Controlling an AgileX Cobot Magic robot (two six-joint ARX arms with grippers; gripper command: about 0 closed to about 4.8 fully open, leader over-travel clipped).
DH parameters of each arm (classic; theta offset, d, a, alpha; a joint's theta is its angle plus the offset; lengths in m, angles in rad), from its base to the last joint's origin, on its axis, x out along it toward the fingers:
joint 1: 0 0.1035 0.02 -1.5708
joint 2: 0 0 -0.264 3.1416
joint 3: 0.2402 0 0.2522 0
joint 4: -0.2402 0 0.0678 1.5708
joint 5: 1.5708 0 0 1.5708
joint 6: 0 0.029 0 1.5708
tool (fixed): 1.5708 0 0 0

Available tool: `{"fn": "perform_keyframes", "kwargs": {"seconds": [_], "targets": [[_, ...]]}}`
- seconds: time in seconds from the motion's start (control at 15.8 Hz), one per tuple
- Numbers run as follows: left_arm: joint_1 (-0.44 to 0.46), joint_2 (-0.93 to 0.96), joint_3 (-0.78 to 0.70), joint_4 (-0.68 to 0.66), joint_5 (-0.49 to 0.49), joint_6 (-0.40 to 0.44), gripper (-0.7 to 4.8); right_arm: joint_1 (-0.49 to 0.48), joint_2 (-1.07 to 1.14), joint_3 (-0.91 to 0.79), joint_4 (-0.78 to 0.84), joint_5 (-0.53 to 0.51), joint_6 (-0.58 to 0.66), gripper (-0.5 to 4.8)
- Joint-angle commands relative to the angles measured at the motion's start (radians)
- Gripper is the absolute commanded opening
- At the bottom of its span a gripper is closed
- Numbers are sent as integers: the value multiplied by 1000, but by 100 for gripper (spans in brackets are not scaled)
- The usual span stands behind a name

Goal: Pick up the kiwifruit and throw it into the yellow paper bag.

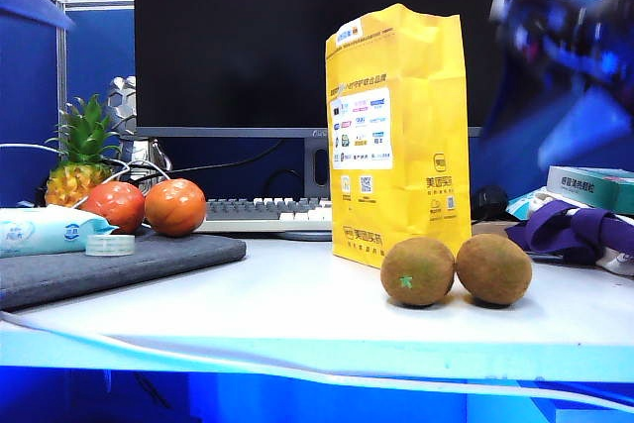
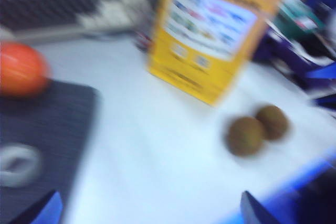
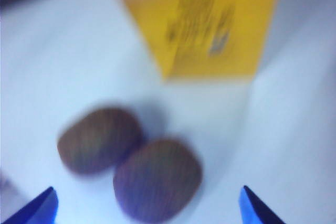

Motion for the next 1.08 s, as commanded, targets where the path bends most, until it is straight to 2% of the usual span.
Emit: {"fn": "perform_keyframes", "kwargs": {"seconds": [0.06, 0.19, 0.38, 0.51, 1.08], "targets": [[-48, 34, 10, -1, 80, -6, 479, 0, 69, 5, -51, -8, -40, 479], [-123, 60, 11, 4, 82, -2, 479, 1, 129, 5, -46, -12, -48, 479], [-222, 89, 12, 33, 140, 4, 479, 0, 175, 5, -37, -39, -48, 479], [-287, 109, 12, 60, 130, 0, 479, 1, 204, 5, 6, -73, -42, 479], [-307, 113, 12, 76, 111, -8, 479, 1, 308, 5, 130, -71, -28, 479]]}}
